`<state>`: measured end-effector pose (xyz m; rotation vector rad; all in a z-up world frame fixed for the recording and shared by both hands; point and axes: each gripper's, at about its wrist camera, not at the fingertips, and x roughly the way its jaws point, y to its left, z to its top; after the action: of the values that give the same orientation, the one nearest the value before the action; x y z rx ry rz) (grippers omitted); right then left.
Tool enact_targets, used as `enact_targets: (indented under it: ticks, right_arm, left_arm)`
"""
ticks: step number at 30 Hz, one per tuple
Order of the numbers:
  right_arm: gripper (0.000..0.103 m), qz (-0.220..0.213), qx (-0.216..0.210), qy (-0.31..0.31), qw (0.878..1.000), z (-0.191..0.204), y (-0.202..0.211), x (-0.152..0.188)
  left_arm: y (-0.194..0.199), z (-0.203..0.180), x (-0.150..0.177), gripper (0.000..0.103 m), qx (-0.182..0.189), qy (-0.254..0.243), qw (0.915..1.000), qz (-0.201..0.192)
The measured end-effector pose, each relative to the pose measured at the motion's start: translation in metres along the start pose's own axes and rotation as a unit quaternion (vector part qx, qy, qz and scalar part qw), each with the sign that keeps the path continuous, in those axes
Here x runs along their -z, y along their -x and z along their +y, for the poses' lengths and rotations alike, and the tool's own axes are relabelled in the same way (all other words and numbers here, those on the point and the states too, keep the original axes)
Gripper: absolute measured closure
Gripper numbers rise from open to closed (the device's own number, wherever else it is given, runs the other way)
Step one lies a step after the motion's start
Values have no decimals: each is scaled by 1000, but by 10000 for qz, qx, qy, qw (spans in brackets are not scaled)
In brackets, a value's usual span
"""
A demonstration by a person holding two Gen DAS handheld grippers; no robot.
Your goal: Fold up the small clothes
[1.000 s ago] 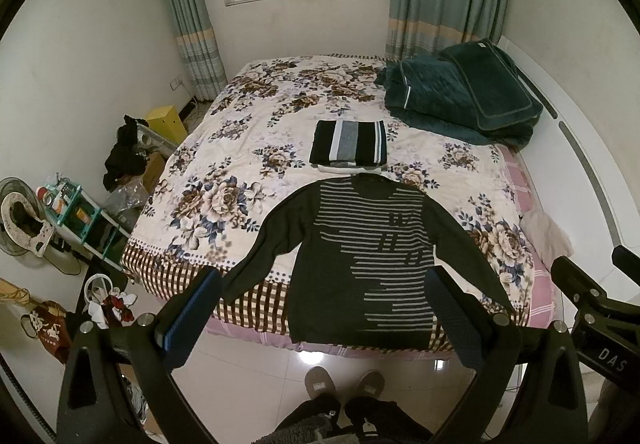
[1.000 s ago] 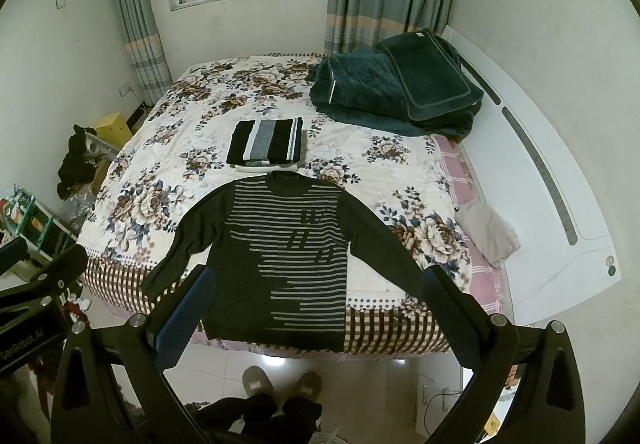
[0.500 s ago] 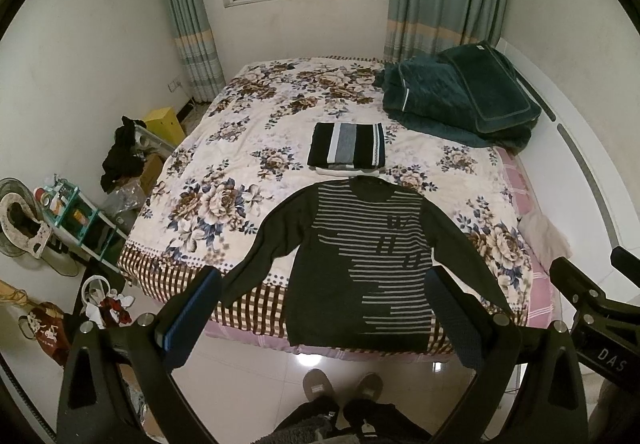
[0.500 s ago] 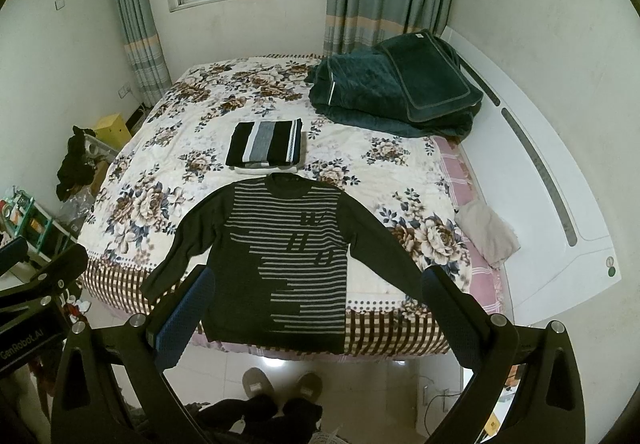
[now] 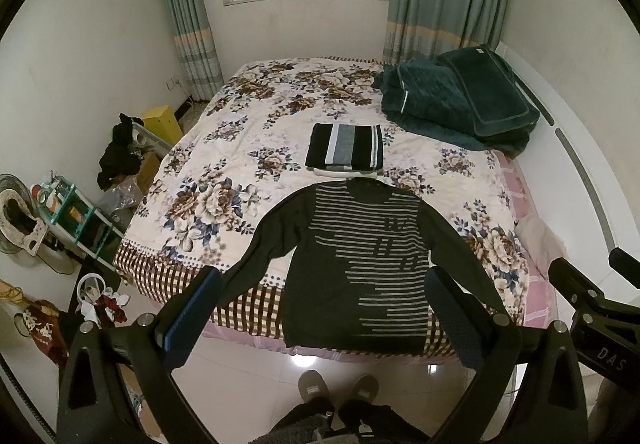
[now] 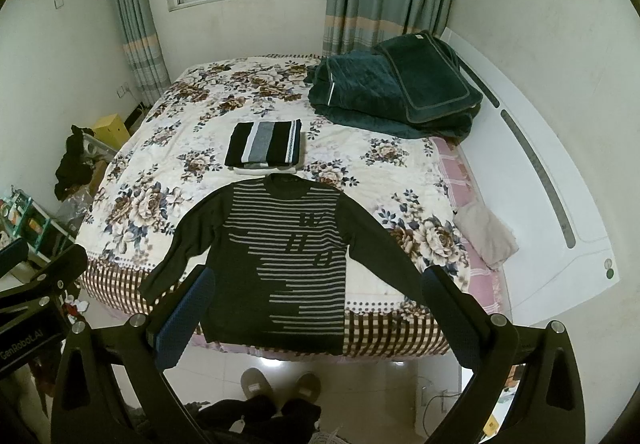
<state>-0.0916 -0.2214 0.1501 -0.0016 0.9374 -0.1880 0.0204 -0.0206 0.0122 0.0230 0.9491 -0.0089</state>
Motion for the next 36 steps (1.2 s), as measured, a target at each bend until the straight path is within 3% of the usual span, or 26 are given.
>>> enact_targets:
  ticks: [36]
  right_arm:
    - [0,-9,17,-10,10000,7,-2,-1]
  left_arm:
    - [-5,-6,-10,0,89,11,10000,12]
